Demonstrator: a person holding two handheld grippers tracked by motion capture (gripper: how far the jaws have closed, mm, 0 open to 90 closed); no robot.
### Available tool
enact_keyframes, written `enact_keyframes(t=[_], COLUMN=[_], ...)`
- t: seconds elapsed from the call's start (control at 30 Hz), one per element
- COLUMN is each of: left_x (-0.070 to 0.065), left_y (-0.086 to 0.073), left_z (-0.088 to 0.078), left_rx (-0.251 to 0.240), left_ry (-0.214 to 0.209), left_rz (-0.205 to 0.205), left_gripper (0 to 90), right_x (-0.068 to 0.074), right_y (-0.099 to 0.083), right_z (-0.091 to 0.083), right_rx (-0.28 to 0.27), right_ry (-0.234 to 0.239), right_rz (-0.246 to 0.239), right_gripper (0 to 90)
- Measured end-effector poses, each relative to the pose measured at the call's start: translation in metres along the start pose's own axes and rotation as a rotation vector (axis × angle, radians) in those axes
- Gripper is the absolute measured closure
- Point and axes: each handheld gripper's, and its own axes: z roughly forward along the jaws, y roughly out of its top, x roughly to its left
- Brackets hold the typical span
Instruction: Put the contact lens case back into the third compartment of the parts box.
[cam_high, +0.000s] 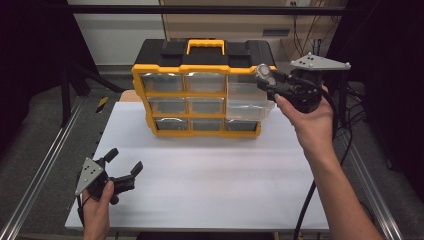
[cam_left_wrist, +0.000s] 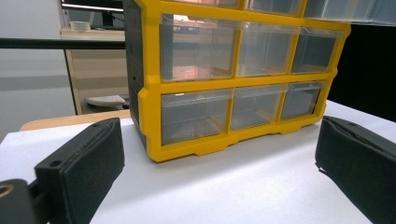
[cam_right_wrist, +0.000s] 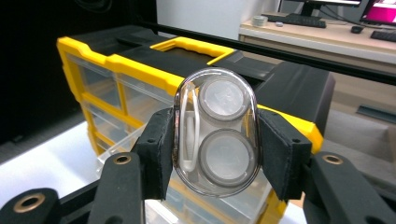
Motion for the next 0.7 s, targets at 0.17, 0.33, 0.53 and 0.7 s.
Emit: enact_keyframes(t=[0.17, 0.33, 0.53, 0.7], left_x=[0.001, 0.001, 0.001, 0.001], left_y=[0.0, 0.0, 0.0, 0.0], left_z=[0.0, 0.0, 0.0, 0.0], left_rx=[-0.001, -0.002, 0.002, 0.001], left_ry=[-0.004, -0.005, -0.007, -0.006], left_rz=[-0.005, -0.003, -0.001, -0.002], left_gripper=[1.1, 1.1, 1.1, 1.1], right_x=[0.001, 0.005, 0.011, 0.012], right_y=[0.002, 0.007, 0.008, 0.008], right_z=[0.005, 0.012, 0.017, 0.021], right_rx=[0.017, 0.023, 0.041, 0.06], right_ry=[-0.003, 0.003, 0.01, 0.024], right_rz=[-0.024, -0.04, -0.054, -0.066], right_gripper=[49.3, 49.3, 49.3, 49.3])
